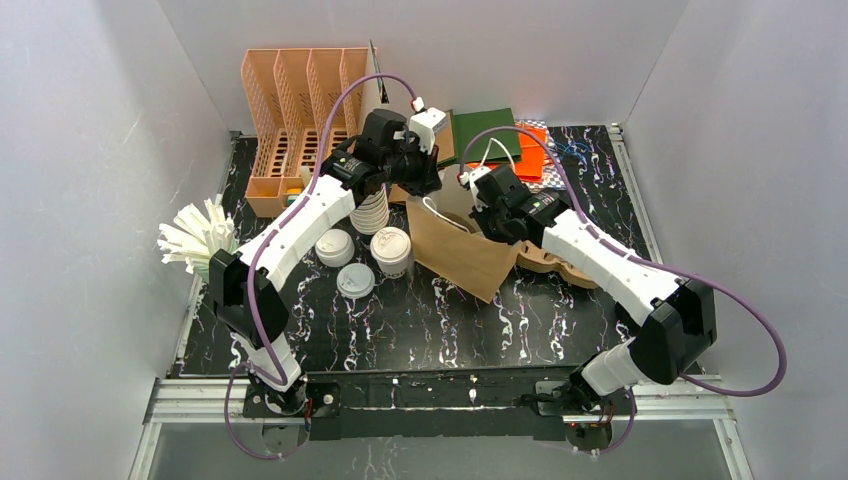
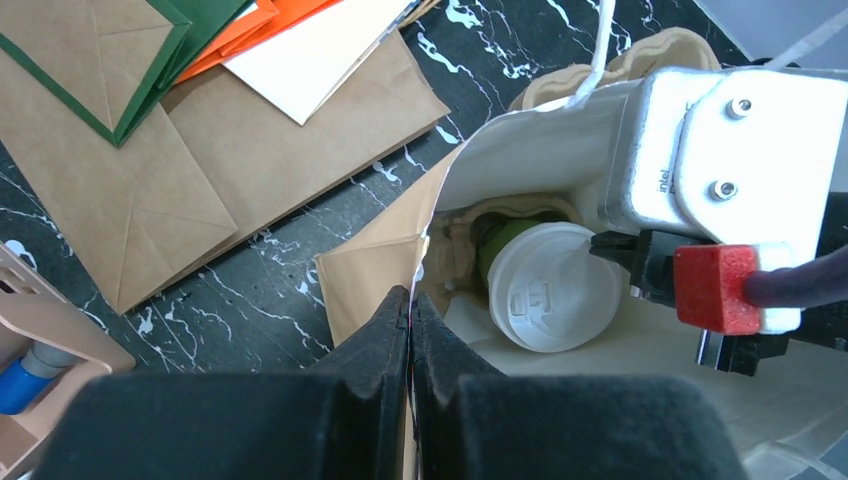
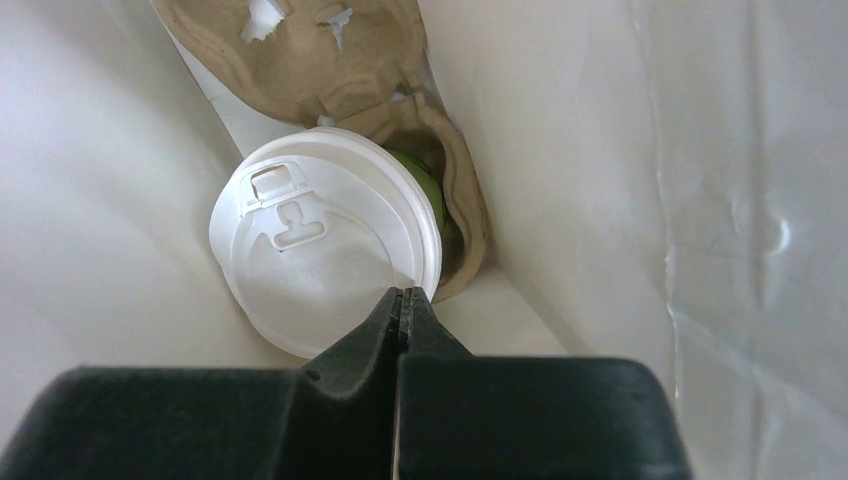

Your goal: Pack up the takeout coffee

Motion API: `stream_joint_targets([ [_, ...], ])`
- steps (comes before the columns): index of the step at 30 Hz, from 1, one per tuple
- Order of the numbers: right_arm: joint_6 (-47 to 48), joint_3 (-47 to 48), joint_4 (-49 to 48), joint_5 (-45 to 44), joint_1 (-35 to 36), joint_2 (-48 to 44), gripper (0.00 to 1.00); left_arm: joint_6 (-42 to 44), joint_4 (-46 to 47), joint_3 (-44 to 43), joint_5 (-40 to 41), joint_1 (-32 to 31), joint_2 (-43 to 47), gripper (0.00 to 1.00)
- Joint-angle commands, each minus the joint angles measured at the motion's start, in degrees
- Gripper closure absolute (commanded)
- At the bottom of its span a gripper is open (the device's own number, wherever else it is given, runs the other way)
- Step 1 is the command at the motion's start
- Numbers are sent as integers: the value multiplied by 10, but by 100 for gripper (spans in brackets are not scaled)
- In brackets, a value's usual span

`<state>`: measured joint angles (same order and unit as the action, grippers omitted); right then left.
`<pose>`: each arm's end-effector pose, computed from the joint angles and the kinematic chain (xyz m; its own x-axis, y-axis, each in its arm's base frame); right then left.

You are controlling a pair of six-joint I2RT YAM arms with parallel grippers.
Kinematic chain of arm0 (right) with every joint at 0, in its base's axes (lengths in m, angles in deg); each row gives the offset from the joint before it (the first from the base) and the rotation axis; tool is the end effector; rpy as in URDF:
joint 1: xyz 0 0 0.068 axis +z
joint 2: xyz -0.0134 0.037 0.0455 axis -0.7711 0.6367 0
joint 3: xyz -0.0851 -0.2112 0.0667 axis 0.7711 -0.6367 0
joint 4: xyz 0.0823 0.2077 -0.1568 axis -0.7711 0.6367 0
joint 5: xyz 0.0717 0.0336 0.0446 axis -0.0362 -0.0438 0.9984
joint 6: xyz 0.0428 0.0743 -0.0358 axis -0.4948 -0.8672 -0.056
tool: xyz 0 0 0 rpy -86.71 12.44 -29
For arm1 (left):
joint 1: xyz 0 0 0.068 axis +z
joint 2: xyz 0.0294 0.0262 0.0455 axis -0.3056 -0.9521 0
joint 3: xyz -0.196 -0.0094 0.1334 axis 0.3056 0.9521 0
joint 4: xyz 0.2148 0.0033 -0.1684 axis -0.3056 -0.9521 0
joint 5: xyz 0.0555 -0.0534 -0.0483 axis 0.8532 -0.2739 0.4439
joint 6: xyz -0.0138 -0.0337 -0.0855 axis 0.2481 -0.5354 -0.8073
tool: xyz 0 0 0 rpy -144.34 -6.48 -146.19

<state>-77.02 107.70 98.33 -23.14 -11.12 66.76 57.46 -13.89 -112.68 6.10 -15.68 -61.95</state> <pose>0.2829 0.2069 0.2341 -0.6271 -0.5131 -0.5860 -0.5120 0.8385 -0.1863 0.3572 -0.2699 0.3205 -0.4074 0.2231 -0.8856 0.7535 0.6300 -0.1879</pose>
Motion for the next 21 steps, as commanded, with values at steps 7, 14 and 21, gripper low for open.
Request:
stream_joint_targets([
  [7,-18,-78,31,20,-3,17,94,-4,12,0,10,2,15,100],
  [14,-15,-70,22,4,-3,25,96,-7,18,9,1,2,22,100],
  [21,-9,-9,52,-9,-3,-24,85,-9,39,8,-10,2,27,100],
])
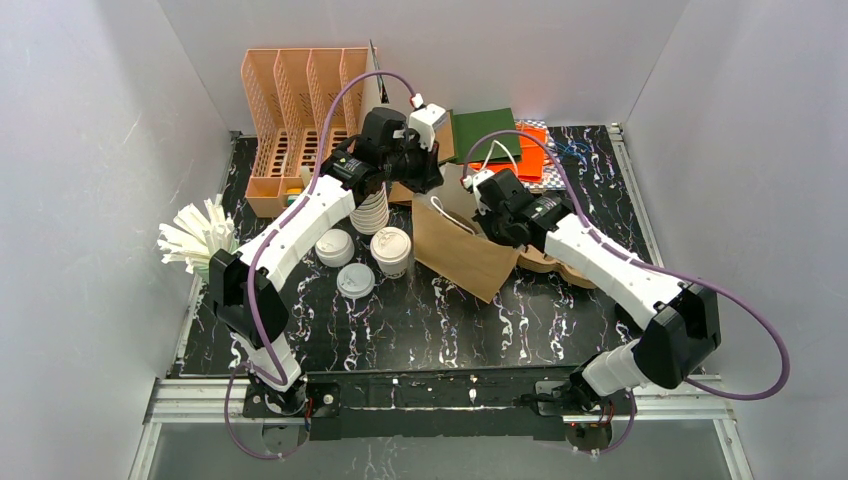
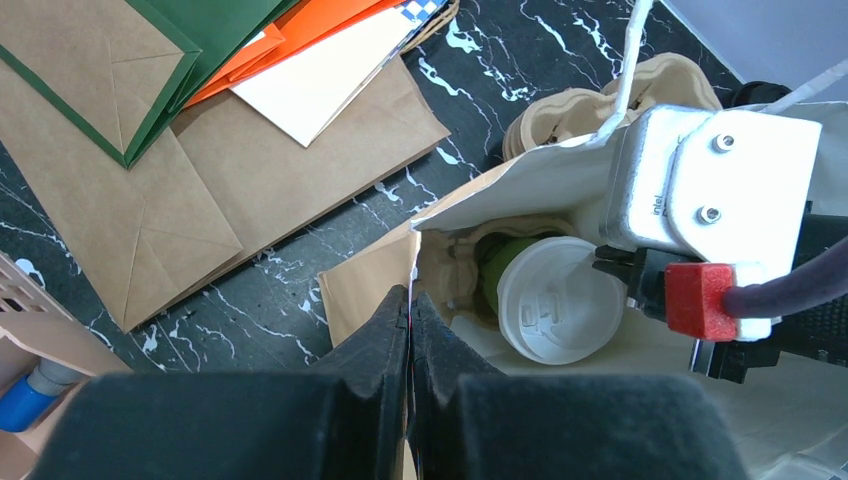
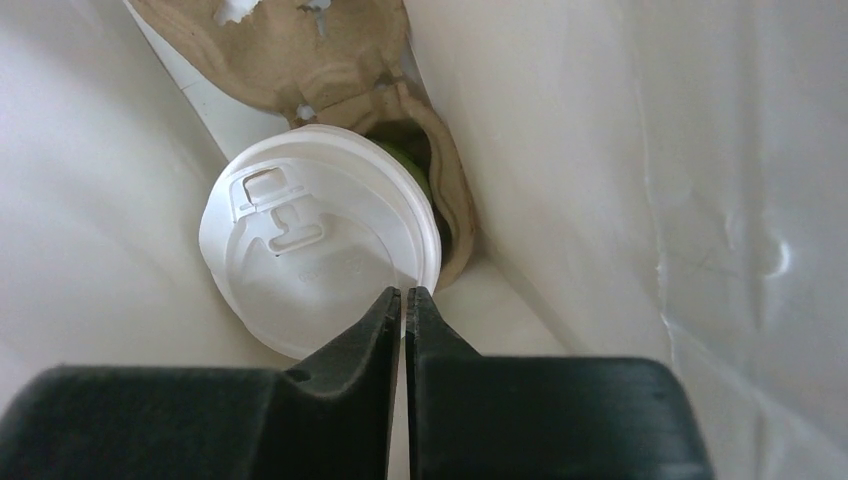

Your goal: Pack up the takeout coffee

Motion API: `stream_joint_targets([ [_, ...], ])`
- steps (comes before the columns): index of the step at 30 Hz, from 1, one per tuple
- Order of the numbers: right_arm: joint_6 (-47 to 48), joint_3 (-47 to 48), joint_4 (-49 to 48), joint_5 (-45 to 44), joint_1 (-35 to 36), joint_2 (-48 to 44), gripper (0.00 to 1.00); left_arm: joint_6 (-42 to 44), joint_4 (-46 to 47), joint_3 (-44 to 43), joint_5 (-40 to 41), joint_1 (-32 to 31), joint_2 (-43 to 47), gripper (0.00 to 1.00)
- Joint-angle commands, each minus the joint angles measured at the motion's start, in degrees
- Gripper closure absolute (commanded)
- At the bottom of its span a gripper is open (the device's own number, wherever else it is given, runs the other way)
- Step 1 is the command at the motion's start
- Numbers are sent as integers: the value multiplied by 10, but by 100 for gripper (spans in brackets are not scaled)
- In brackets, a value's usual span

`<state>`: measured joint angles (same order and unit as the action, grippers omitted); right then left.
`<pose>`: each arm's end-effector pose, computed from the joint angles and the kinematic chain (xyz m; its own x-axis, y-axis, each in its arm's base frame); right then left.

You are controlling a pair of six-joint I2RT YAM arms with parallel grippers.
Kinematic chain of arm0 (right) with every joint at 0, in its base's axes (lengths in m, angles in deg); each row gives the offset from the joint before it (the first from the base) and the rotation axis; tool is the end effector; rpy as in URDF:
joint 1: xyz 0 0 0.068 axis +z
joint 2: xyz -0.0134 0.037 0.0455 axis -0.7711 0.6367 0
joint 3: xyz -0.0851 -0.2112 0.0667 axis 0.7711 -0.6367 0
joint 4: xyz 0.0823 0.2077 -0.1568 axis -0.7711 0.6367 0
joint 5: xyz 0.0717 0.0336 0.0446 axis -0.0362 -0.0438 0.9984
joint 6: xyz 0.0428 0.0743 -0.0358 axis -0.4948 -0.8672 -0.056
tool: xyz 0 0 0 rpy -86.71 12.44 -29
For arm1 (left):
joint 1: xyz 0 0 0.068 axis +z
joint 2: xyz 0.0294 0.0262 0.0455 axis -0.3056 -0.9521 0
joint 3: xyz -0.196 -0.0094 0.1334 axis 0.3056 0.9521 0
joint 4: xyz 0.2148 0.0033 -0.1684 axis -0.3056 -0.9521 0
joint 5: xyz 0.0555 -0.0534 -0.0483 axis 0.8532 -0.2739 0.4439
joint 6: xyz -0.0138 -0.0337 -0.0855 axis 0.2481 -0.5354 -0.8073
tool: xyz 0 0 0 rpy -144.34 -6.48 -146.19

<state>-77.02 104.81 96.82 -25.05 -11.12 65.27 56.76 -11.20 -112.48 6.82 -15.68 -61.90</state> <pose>0.2803 0.2012 0.2277 -0.6262 -0.5124 -0.5876 -0.4918 0.8444 -0.2122 0.3604 -0.2708 0.3258 -0.3832 0.1930 -0.9033 0.7489 0.6374 -0.1815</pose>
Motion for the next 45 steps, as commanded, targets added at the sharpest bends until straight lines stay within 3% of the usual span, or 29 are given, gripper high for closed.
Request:
stream_joint_targets([
  [1,-11,22,67,11,-3,-21,81,-2,17,5,-19,2,28,100],
  [11,-1,16,32,66,-3,-94,57,-7,44,-8,-55,2,21,100],
  [16,-1,30,18,88,-3,-104,51,-6,62,-8,-83,2,26,100],
  [19,-1,31,16,112,-3,-119,53,-6,81,-13,-81,2,31,100],
  [25,-32,-22,20,149,-3,-173,72,-17,112,-25,-74,2,32,100],
  [32,-43,-43,35,149,-2,-188,86,-39,150,-25,-86,2,36,100],
  [45,7,1,-50,143,-3,-147,79,-85,182,-25,-121,2,34,100],
])
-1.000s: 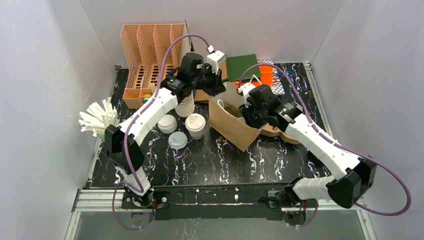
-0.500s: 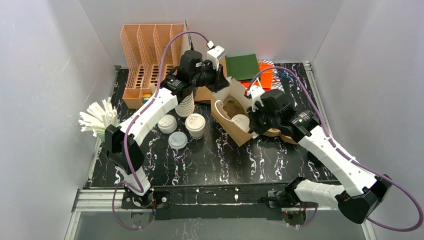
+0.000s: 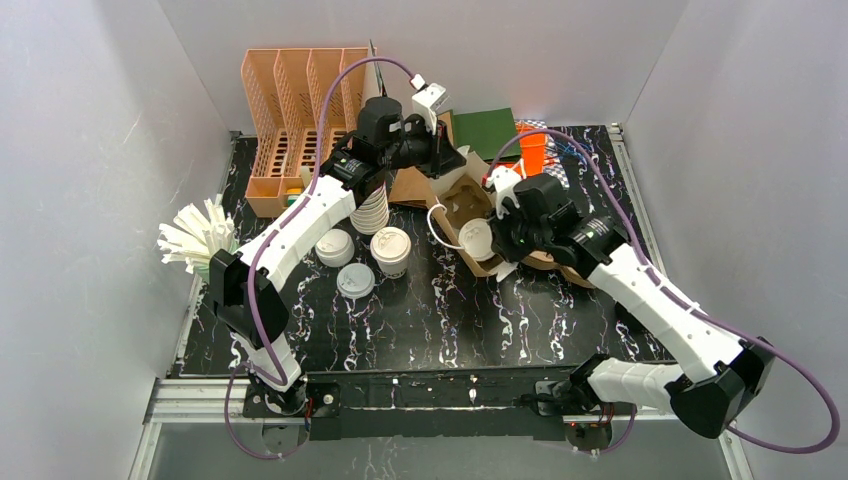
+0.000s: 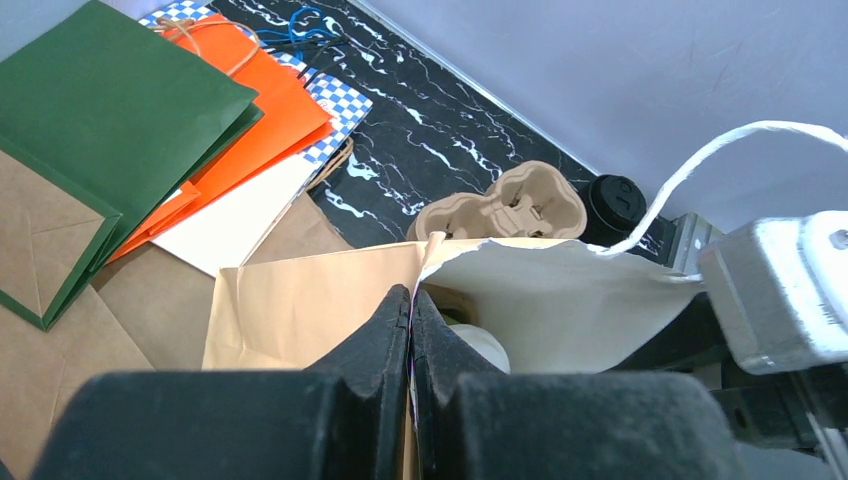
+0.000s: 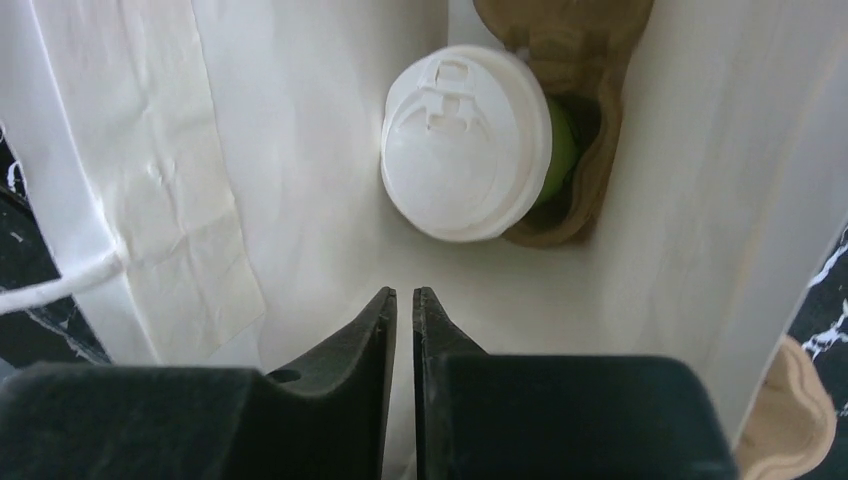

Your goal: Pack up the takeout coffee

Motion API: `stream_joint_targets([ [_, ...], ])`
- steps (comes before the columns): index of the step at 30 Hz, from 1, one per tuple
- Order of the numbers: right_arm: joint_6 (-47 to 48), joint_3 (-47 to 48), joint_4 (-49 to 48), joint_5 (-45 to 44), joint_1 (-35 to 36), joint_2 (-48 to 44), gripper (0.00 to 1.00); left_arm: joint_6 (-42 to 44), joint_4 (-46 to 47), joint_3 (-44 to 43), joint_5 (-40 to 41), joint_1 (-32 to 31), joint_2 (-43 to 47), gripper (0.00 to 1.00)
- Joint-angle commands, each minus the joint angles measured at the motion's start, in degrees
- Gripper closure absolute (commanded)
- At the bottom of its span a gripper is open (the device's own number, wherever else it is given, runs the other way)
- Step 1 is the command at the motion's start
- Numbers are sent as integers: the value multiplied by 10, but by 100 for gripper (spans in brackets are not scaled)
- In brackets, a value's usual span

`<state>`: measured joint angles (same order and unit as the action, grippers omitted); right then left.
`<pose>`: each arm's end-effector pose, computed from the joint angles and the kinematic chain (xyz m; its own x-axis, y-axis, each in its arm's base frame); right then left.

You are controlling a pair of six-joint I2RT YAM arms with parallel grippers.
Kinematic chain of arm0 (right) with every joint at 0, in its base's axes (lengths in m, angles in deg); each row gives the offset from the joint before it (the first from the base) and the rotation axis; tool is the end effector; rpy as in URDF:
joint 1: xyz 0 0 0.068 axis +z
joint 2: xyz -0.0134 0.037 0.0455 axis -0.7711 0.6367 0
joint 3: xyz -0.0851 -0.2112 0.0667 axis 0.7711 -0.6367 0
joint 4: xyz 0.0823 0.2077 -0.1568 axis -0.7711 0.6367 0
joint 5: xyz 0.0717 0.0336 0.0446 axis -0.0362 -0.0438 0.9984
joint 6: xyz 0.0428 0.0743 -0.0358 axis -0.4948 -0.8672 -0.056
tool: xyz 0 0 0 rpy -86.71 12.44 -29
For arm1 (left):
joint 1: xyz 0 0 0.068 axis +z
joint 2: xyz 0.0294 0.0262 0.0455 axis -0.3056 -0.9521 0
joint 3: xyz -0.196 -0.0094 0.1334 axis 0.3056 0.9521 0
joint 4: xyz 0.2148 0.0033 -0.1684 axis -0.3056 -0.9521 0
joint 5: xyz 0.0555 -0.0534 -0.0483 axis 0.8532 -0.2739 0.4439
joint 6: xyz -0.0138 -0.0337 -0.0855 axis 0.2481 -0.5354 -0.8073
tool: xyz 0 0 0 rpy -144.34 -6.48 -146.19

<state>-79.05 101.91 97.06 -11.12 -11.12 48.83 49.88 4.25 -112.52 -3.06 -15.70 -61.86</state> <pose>0.2331 0.1885 0.2937 -0.5267 -0.3850 -0.7579 -0.6018 0.7986 0.0125 0.3579 -0.2851 0.3668 -0.2766 0.0018 -0.9610 0.8455 0.4757 -0.2425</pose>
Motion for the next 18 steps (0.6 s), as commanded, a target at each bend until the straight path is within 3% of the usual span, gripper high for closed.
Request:
stream_joint_targets([
  [1,42,31,-63,-1,-3,24,77,-18,29,-24,-26,2,32,100],
  [3,62,36,-86,-10,-3,42,70,-24,34,-21,-30,2,30,100],
  [7,87,64,-105,-27,-3,96,45,-26,36,-25,-39,2,25,100],
  [15,107,78,-105,-64,0,167,20,-31,23,-33,-49,2,15,100],
  [18,109,75,-109,-71,9,176,2,-31,18,-36,-52,2,12,100],
])
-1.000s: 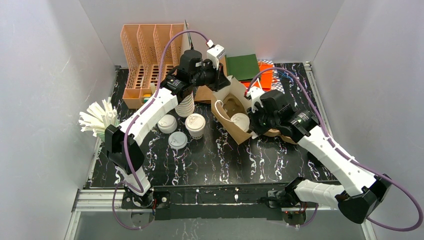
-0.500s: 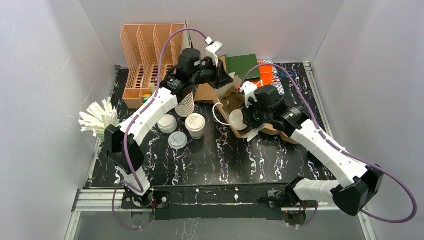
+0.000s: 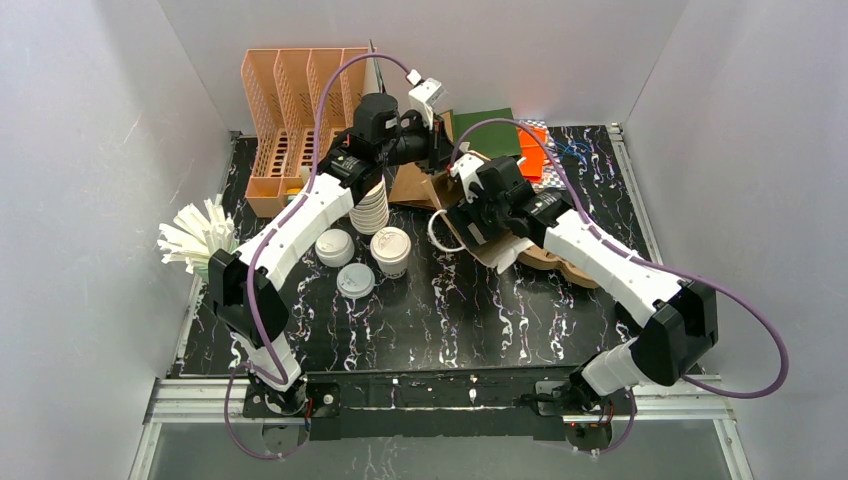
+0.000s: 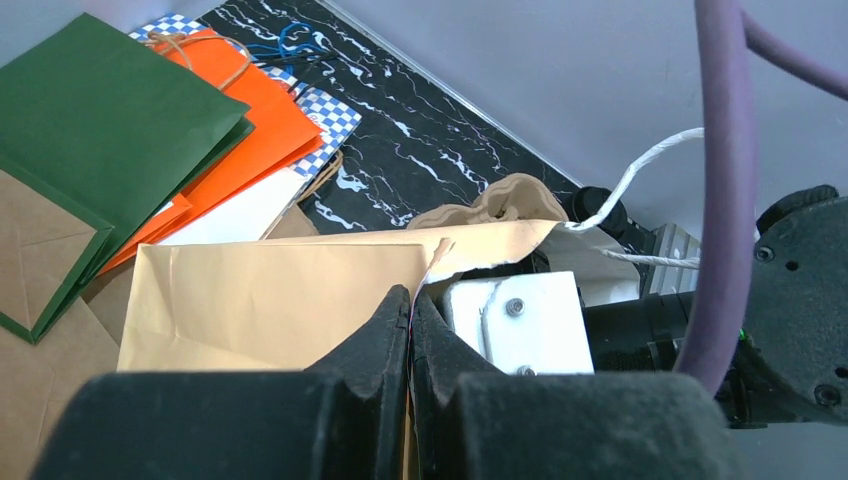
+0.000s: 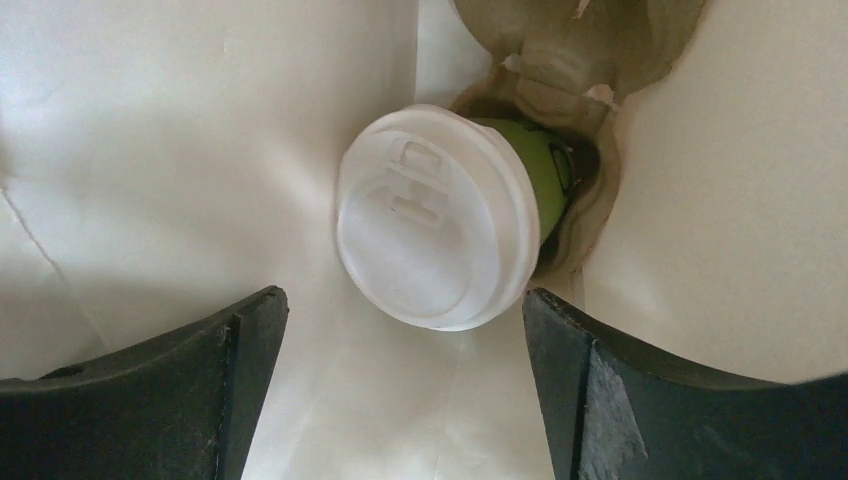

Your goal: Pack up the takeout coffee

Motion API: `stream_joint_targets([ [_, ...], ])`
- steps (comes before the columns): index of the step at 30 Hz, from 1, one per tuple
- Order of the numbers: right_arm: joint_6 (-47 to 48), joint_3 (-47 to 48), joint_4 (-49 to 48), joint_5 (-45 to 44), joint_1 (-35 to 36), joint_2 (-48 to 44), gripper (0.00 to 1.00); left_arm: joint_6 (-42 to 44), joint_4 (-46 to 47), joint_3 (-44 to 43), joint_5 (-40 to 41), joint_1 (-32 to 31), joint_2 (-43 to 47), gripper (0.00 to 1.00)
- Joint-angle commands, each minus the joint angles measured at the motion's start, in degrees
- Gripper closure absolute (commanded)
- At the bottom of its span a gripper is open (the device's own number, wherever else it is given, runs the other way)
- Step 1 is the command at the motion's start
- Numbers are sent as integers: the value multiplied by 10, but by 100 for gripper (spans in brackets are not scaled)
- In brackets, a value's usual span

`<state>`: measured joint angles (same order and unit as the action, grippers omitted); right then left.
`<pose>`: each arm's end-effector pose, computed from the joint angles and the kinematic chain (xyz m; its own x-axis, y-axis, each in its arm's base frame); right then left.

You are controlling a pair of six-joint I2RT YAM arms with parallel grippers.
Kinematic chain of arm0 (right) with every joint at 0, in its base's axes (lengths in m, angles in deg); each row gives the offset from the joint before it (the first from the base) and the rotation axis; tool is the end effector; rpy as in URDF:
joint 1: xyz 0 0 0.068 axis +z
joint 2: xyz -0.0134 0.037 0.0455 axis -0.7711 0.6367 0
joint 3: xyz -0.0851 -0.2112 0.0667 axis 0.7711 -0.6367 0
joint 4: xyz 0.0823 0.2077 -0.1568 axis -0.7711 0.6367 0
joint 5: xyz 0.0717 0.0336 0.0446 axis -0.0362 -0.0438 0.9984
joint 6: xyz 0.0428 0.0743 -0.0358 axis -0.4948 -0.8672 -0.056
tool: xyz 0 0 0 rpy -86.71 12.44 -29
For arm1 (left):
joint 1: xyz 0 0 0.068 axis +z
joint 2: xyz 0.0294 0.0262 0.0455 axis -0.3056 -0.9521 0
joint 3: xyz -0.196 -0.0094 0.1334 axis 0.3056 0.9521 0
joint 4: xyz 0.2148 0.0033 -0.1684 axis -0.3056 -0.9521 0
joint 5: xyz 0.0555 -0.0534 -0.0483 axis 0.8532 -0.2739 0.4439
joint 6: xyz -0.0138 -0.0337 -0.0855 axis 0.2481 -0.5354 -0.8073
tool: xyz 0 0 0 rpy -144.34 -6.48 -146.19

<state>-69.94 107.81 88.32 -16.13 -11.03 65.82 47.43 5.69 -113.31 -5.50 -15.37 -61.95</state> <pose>0.2913 0.2275 0.2571 -0.4538 -0.5308 -0.7158 -0.6296 0.7594 -0.1641 0.3567 -0.2849 0.3755 -0.2866 -0.0317 -0.9575 0.8574 0.4375 -0.2711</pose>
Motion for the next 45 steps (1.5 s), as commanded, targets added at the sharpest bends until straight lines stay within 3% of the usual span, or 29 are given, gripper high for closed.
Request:
stream_joint_targets([
  [1,17,16,-22,-23,11,10,2,-6,2,-28,-28,-1,12,100],
  [23,38,-37,-54,-92,36,66,4,-10,-23,-25,-21,10,6,100],
  [28,29,-30,-44,-94,36,68,18,-6,-29,-22,-23,12,9,100],
  [36,11,-29,-26,-102,36,48,55,3,-37,-11,-26,16,16,100],
  [42,-15,-26,-21,-91,32,18,70,14,-48,-5,-29,20,21,100],
  [45,-30,-28,-6,-90,27,7,70,19,-53,-2,-30,22,22,100],
])
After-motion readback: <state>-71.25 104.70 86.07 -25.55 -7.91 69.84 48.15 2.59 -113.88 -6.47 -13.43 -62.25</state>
